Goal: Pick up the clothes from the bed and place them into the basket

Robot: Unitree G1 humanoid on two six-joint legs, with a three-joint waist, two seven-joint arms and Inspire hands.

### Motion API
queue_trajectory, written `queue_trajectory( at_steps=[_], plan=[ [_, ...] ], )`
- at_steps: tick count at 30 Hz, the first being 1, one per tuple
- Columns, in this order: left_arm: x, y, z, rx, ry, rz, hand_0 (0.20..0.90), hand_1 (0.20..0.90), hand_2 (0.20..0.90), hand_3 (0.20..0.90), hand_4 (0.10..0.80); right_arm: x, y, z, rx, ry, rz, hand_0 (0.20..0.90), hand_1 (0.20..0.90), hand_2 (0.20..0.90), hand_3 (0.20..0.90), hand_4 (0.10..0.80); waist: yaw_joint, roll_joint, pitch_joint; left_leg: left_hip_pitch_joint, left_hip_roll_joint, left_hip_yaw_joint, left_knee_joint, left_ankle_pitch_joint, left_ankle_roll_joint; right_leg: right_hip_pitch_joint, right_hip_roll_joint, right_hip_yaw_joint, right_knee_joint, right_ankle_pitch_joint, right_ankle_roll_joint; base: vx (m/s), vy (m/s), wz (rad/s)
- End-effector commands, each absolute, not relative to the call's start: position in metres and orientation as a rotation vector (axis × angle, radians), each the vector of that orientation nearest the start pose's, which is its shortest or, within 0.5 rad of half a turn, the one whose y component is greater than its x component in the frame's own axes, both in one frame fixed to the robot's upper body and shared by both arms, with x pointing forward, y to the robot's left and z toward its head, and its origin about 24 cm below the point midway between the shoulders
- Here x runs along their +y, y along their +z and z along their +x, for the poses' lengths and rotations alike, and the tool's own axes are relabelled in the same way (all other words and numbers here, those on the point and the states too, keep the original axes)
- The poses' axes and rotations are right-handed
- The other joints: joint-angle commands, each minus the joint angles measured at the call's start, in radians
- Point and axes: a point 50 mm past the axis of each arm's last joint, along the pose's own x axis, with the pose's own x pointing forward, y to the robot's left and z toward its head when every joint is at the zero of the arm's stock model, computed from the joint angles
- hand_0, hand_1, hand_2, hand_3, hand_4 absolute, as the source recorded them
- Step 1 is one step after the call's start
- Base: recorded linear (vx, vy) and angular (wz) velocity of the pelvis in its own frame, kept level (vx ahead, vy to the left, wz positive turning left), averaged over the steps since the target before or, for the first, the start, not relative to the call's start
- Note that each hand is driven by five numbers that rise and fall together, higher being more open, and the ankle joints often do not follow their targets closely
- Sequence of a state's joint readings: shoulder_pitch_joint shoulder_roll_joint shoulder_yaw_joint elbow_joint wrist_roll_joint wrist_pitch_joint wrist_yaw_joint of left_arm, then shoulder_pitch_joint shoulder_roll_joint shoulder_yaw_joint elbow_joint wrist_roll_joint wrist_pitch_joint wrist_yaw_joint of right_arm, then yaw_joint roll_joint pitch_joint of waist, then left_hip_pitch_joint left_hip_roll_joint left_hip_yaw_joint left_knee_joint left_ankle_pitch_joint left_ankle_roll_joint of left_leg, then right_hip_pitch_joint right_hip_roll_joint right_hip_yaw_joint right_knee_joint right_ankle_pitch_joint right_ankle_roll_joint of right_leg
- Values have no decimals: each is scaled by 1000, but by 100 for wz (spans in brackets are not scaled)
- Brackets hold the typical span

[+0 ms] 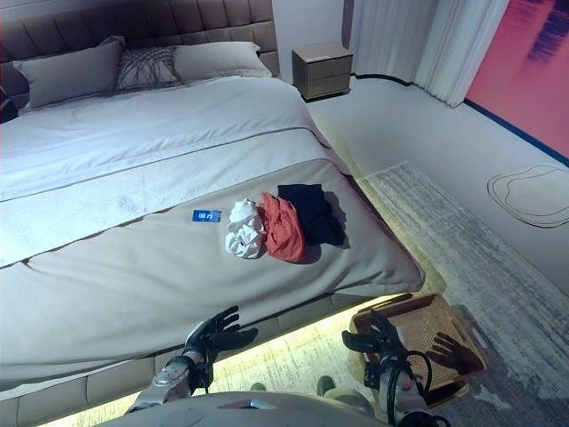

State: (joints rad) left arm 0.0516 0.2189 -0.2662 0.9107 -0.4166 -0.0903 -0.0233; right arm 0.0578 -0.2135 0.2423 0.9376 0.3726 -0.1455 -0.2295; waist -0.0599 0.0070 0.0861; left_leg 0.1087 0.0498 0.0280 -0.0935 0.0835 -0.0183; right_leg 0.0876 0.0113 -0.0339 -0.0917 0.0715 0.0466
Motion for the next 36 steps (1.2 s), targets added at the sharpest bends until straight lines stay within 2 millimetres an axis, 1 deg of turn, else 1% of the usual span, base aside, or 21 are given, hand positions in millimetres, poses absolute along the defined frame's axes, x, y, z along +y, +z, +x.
queue_trajectory(
  at_steps=[1, 2, 3, 4, 6, 8, 10, 11, 13, 14, 16, 18, 20, 21, 22, 23, 25, 27, 30, 33, 36],
  plan=[
    [205, -120, 178, 736, 112, -98, 900, 900, 900, 900, 800, -213, -108, 192, 631, -271, -71, 900, 900, 900, 900, 800, 2, -38, 57, 17, -48, 28, 194, -177, 35, 55, -4, 47, 35, -67, -36, 5, -112, -8],
    [206, -118, 181, 719, 126, -115, 900, 900, 900, 900, 800, -213, -106, 194, 623, -259, -83, 900, 900, 900, 900, 800, 6, -54, 73, -50, -42, 49, 341, -159, 32, 50, -12, 34, 44, -64, -49, 2, -87, -7],
    [206, -117, 182, 712, 131, -122, 900, 900, 900, 900, 800, -213, -106, 195, 621, -253, -89, 900, 900, 900, 900, 800, 6, -56, 78, -79, -37, 54, 389, -151, 31, 47, -12, 27, 48, -63, -54, -5, -110, -6],
    [206, -114, 188, 692, 128, -145, 900, 900, 900, 900, 800, -216, -104, 196, 614, -254, -109, 900, 900, 900, 900, 800, 14, -61, 106, -174, -24, 79, 503, -106, 20, 50, -11, 16, 64, -65, -66, 16, -42, -4],
    [203, -111, 191, 675, 106, -154, 900, 900, 900, 900, 800, -222, -101, 199, 602, -273, -107, 900, 900, 900, 900, 800, 30, -50, 138, -249, -34, 112, 491, -70, 8, 71, -4, 12, 77, -81, -63, 67, 24, 6],
    [200, -110, 191, 665, 88, -154, 900, 900, 900, 900, 800, -223, -97, 203, 582, -283, -104, 900, 900, 900, 900, 800, 45, -37, 151, -267, -53, 152, 394, -54, 7, 103, 5, 4, 79, -108, -54, 136, 106, 12],
    [197, -111, 190, 668, 85, -145, 900, 900, 900, 900, 800, -223, -94, 207, 573, -286, -107, 900, 900, 900, 900, 800, 54, -36, 152, -272, -61, 139, 359, -62, 16, 105, 0, -6, 99, -127, -53, 168, 153, 17],
    [197, -113, 187, 682, 95, -138, 900, 900, 900, 900, 800, -225, -94, 208, 574, -291, -110, 900, 900, 900, 900, 800, 57, -37, 144, -247, -88, 116, 316, -94, 32, 107, -5, -2, 117, -139, -45, 174, 164, 16],
    [200, -113, 187, 679, 104, -133, 900, 900, 900, 900, 800, -225, -92, 210, 558, -303, -110, 900, 900, 900, 900, 800, 61, -26, 128, -198, -101, 103, 216, -101, 50, 100, 1, -17, 207, -177, -29, 195, 151, 1],
    [203, -112, 187, 675, 105, -120, 900, 900, 900, 900, 800, -223, -91, 211, 541, -306, -115, 900, 900, 900, 900, 800, 63, -20, 120, -167, -104, 102, 173, -98, 63, 74, 2, -39, 309, -168, -9, 179, 102, -3],
    [209, -111, 185, 673, 107, -100, 900, 900, 900, 900, 800, -222, -88, 213, 512, -316, -131, 900, 900, 900, 900, 800, 64, -10, 116, -131, -107, 71, 144, -93, 75, -8, -10, -53, 455, -107, 31, 114, 29, -5],
    [216, -110, 185, 672, 114, -80, 900, 900, 900, 900, 800, -223, -84, 216, 481, -326, -146, 900, 900, 900, 900, 800, 58, 0, 119, -88, -100, 47, 133, -101, 79, -91, -37, -62, 512, -68, 50, 121, -48, 12],
    [219, -105, 195, 657, 102, -65, 900, 900, 900, 900, 800, -226, -76, 225, 445, -349, -199, 900, 900, 900, 900, 800, 55, 11, 130, -41, -88, 8, 138, -118, 67, -117, -93, -53, 374, -74, 36, 149, -157, 38],
    [219, -102, 198, 644, 87, -59, 900, 900, 900, 900, 800, -226, -70, 231, 421, -351, -221, 900, 900, 900, 900, 800, 53, 15, 136, -29, -87, -16, 143, -133, 63, -130, -109, -20, 313, -58, 36, 115, -198, 36],
    [219, -100, 200, 633, 68, -50, 900, 900, 900, 900, 800, -225, -66, 236, 405, -344, -244, 900, 900, 900, 900, 800, 49, 16, 144, -24, -87, -31, 148, -145, 63, -146, -104, 15, 287, -46, 40, 88, -220, 43],
    [219, -97, 202, 624, 39, -34, 900, 900, 900, 900, 800, -226, -59, 243, 384, -338, -288, 900, 900, 900, 900, 800, 43, 15, 152, -27, -85, -41, 165, -157, 61, -150, -83, 54, 278, -56, 37, 92, -196, 46],
    [218, -95, 199, 624, 35, -33, 900, 900, 900, 900, 800, -228, -49, 253, 365, -304, -357, 900, 900, 900, 900, 800, 55, 1, 156, -47, -85, -36, 210, -165, 54, -113, -86, 40, 247, -65, 26, 104, -165, 70],
    [214, -94, 200, 614, 26, -38, 900, 900, 900, 900, 800, -236, -31, 271, 333, -289, -438, 900, 900, 900, 900, 800, 81, -14, 158, -72, -80, -37, 242, -163, 44, -80, -87, 12, 230, -75, 16, 109, -146, 63],
    [211, -87, 211, 587, -13, -31, 900, 900, 900, 900, 800, -251, 11, 306, 237, -314, -557, 900, 900, 900, 900, 800, 108, -26, 166, -96, -78, -49, 254, -162, 34, -66, -88, -24, 224, -91, 3, 63, -82, 36],
    [208, -74, 227, 522, -61, -20, 900, 900, 900, 900, 800, -258, 70, 344, 100, -363, -691, 900, 900, 900, 900, 800, 128, -22, 193, -136, -81, -64, 266, -159, 28, -101, -90, -58, 257, -114, -6, -46, -29, 13],
    [204, -63, 236, 466, -100, -19, 900, 900, 900, 900, 800, -268, 111, 360, -1, -448, -752, 900, 900, 900, 900, 800, 143, -12, 232, -177, -85, -75, 285, -161, 26, -143, -94, -81, 297, -134, -12, -100, -17, 24]
  ],
)
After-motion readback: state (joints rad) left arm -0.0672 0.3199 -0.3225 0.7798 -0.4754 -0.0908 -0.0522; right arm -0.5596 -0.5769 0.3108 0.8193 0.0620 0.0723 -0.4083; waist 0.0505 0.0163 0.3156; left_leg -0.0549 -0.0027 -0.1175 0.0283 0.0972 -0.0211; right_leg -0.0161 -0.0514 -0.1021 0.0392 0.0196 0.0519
